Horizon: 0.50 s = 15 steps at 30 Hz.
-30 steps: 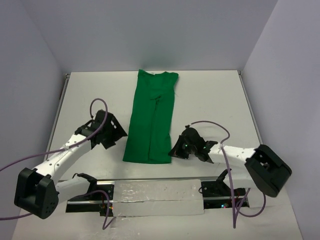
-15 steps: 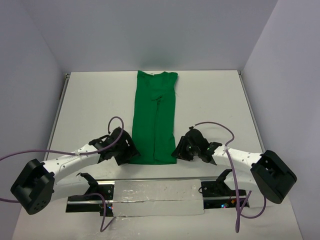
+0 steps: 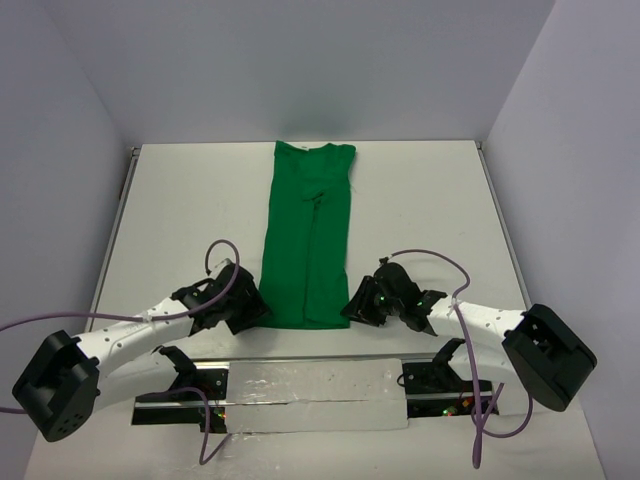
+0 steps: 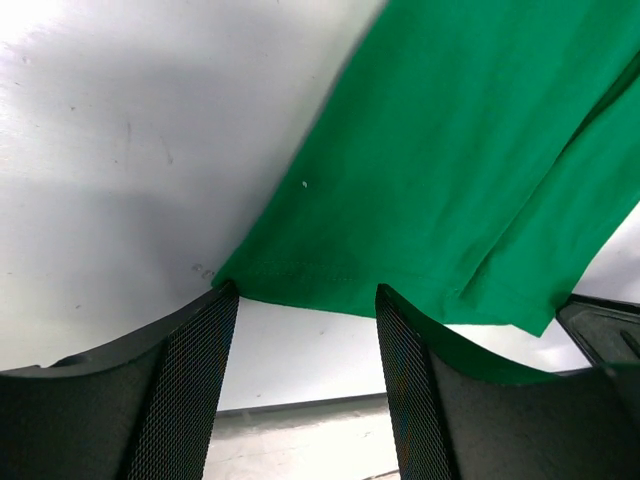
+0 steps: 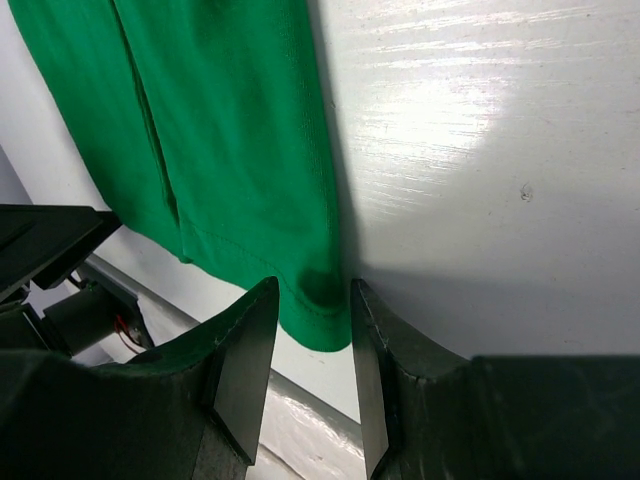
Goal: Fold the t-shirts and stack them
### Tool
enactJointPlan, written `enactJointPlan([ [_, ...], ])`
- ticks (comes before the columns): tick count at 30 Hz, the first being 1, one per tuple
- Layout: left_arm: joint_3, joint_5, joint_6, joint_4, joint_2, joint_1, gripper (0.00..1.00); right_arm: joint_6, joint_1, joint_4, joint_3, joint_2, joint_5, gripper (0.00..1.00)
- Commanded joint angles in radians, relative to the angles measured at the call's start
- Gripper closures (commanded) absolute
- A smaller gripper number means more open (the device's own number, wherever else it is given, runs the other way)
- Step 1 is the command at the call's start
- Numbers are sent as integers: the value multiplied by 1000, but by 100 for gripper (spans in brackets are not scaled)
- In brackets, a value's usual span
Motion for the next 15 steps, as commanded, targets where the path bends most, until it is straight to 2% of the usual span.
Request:
enactJointPlan([
  [1,-14,-53,3,-26,-8,-4,34,-11,-3,-85,-31,25,24,57],
  [7,8,-42,40,-18,-54,-11,20,-12,-2,-84,-25,36,23,57],
  [10,12,-51,54,-15,-99,-11,17,-18,-2,-81,-19,52,18,57],
  [13,5,-97,20,-55,-130,-11,16,-18,0,-81,-17,56,17,57],
  [15,-3,-125,2,-80,-138,-11,20,-19,-1,-82,-18,53,19,57],
])
